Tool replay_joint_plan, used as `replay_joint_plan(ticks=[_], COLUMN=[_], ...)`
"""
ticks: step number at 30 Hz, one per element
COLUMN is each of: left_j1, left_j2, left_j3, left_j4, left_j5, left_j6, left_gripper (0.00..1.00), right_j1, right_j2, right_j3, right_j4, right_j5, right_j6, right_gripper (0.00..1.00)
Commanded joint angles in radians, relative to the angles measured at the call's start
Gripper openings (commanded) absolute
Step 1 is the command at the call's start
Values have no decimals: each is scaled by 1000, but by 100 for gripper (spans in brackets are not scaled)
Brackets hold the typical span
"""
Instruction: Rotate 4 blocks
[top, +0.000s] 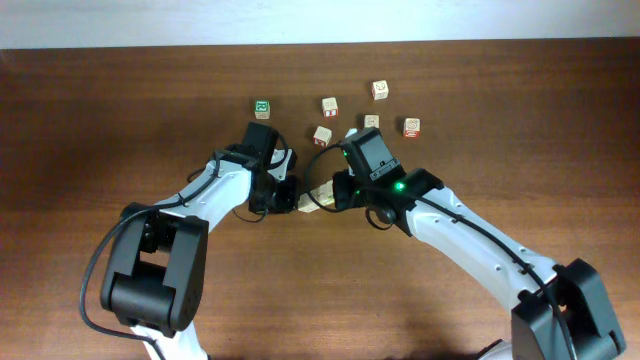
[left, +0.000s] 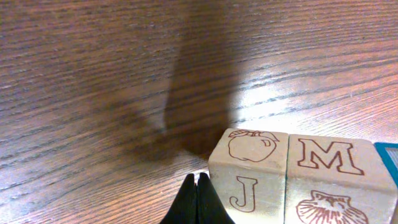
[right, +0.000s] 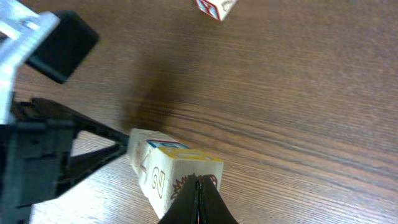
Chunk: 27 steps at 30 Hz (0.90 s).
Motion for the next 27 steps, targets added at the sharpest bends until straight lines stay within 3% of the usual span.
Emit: replay_joint_plan(ticks=[1, 27], left_j1=[-29, -27], left_j2=[-29, -29], left_j3=[9, 9], left_j4=[10, 10], left_j5=[132, 131], left_j6=[20, 20], left_gripper=[0, 0], right_j1=[39, 60], right_j2=[4, 9], right_j3=[8, 8], right_j4=[2, 58], right_j5=[-97, -104], right_j6=[-2, 21], right_gripper=[4, 4])
